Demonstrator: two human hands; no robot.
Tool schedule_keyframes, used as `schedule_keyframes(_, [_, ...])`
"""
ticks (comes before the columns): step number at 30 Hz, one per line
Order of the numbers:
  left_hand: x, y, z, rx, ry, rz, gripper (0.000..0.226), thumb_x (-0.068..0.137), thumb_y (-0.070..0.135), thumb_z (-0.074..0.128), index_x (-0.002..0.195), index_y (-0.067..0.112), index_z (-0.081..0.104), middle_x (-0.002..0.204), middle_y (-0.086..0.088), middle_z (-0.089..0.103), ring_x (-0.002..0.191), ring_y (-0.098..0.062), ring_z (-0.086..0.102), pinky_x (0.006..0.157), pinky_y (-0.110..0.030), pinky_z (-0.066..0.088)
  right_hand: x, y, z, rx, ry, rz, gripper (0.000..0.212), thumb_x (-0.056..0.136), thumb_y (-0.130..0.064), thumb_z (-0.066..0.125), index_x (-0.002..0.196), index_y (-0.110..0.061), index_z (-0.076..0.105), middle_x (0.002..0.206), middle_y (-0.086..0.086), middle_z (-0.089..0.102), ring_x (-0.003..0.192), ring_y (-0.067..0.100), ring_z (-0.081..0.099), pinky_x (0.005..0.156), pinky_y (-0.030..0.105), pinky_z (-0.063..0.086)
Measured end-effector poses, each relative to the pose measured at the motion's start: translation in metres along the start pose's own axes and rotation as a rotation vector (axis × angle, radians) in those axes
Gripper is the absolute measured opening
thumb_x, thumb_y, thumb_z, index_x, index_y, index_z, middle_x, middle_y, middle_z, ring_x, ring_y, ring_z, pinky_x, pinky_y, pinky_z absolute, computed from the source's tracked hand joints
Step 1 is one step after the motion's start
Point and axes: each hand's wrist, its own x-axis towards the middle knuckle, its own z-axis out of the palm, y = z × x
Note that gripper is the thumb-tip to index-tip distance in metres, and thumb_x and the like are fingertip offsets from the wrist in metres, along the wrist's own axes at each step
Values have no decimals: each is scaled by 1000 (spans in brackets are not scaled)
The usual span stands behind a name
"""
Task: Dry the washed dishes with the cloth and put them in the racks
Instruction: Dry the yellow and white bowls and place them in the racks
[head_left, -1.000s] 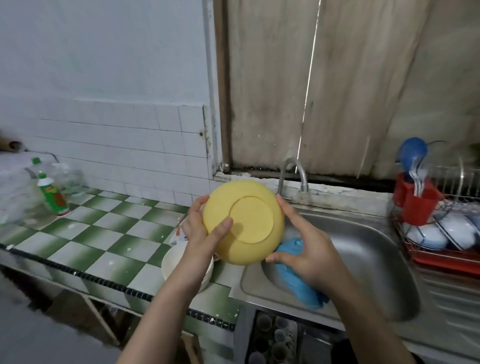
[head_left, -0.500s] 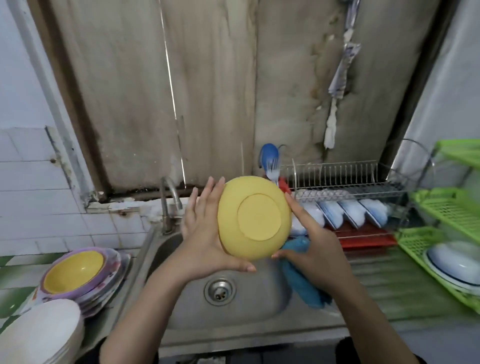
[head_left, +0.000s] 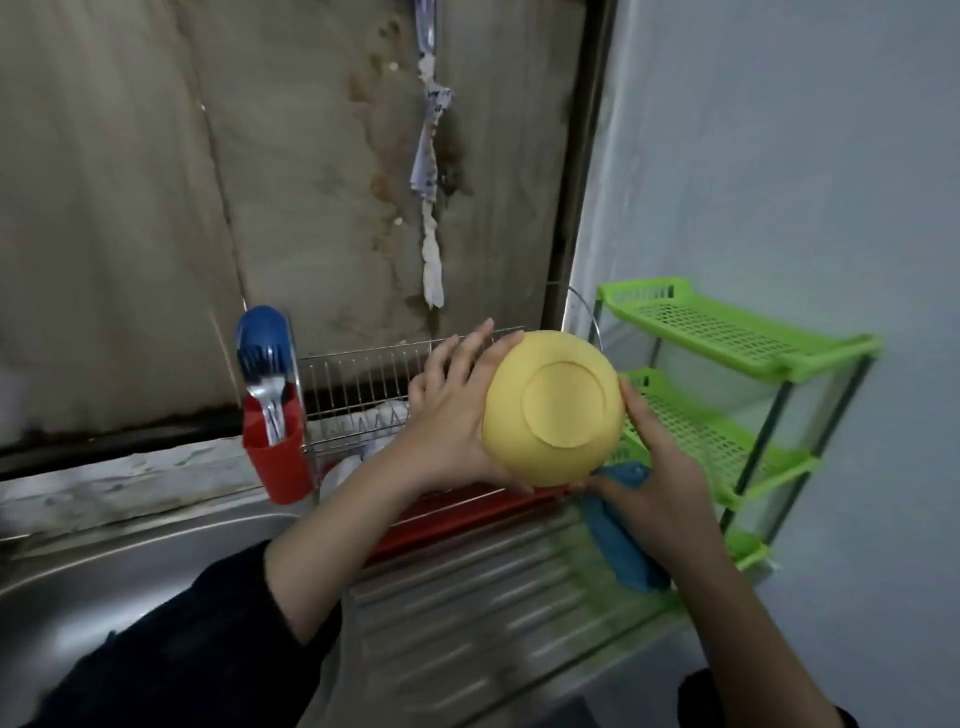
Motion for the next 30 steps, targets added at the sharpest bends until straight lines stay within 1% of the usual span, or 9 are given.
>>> schedule_keyframes(3, [39,11,29,-2,-53,44,140,40,53,93,146,54,3,143,21,-1,131,-3,-3,112,-48,9,6,27,-15,0,64,78,107,67,-18,88,149,-44,25,121,-6,62,104,26,58,74,32,42])
schedule_keyframes(8, [90,17,69,-23,-140,117,140,37,52,94,149,49,10,143,12,21,129,-9,11,110,-42,16,12,71,-22,5,156,163,101,72,-19,85,152,-35,27,127,-19,50,116,13,49,72,13,33])
schedule_keyframes(12, [122,30,89,8,-184,175,135,38,49,94,149,46,18,143,18,33,126,-9,16,96,-33,14,15,93,-24,9,238,268,99,74,-22,84,153,-33,26,125,-21,45,116,18,50,73,21,34])
schedule_keyframes(16, [152,41,101,18,-263,191,133,44,36,96,152,39,17,146,9,38,131,-15,23,103,-40,22,20,101,-19,-50,292,330,96,80,-28,79,153,-36,18,151,-6,42,126,28,50,82,34,42])
schedule_keyframes(19, [172,37,108,-51,-320,201,136,42,31,97,152,39,17,150,7,37,136,-20,26,112,-44,23,24,98,-10,-26,324,305,98,82,-31,77,154,-36,10,161,-6,22,143,13,28,103,41,40])
schedule_keyframes(21, [184,32,116,-79,-336,220,138,38,34,97,152,38,19,150,2,38,138,-22,29,115,-46,26,28,93,-6,-15,333,301,100,84,-33,75,155,-33,5,163,-5,15,138,-5,15,105,41,38])
schedule_keyframes(22, [188,31,119,-92,-341,229,139,36,36,97,152,36,21,150,0,39,139,-22,30,115,-45,28,30,91,-5,-28,322,310,101,85,-35,73,155,-31,0,163,-3,12,136,-3,15,103,41,39])
schedule_keyframes(26, [199,28,132,-148,-353,249,131,42,21,98,152,18,27,153,-3,37,140,-18,31,114,-27,26,39,93,-2,-131,208,412,104,90,-41,65,152,-30,-17,164,3,-6,132,33,42,88,42,46])
schedule_keyframes(30, [200,26,147,-221,-390,200,132,43,16,98,153,18,24,156,2,32,139,-11,30,112,-22,23,47,101,-3,-179,140,500,109,89,-47,64,151,-29,-24,163,7,-13,120,37,54,76,37,46])
